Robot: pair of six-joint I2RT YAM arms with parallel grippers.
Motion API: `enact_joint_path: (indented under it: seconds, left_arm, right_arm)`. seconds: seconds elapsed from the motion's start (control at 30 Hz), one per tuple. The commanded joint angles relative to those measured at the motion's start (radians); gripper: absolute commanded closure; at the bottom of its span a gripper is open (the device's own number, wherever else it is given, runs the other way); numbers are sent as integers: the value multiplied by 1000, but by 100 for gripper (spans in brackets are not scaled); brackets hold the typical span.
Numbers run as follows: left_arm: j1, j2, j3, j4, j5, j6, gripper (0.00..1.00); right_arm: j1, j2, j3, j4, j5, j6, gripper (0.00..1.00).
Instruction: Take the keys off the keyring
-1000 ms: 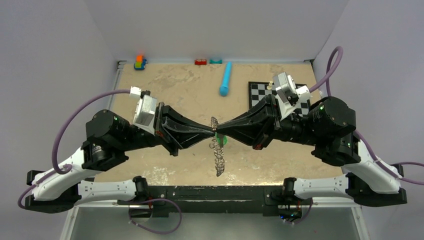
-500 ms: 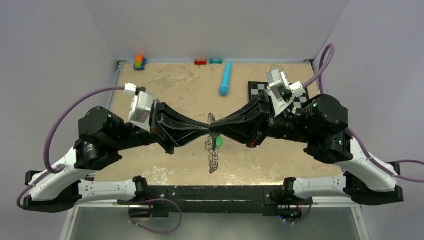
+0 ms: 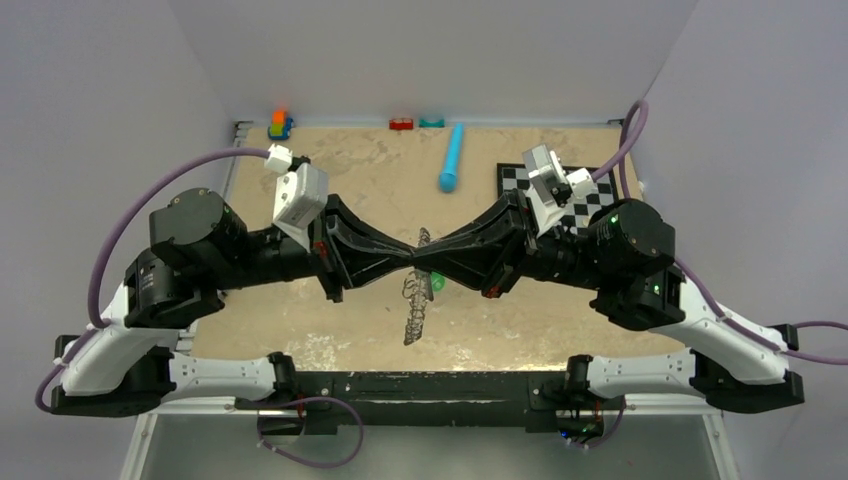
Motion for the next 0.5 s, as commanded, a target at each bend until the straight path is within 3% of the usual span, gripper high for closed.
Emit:
enact_joint_path:
  seconds: [0.0,0.13,0.27,0.47]
  left_arm:
    - [-2,85,80,-58,-41,19,100]
    - [-2,78,78,-66,-47,18,98]
    - [-2,60,65,-66,-56,17,70]
    - [-2,10,13,-9,-40,13,53]
  right_arm:
    - [12,28,-31,13,-72,35,100]
    - [12,16,-20,-8,-60,26,100]
    - [12,-27,-31,-14,-55,22,100]
    - [12,-60,-3,-39,-34,3,100]
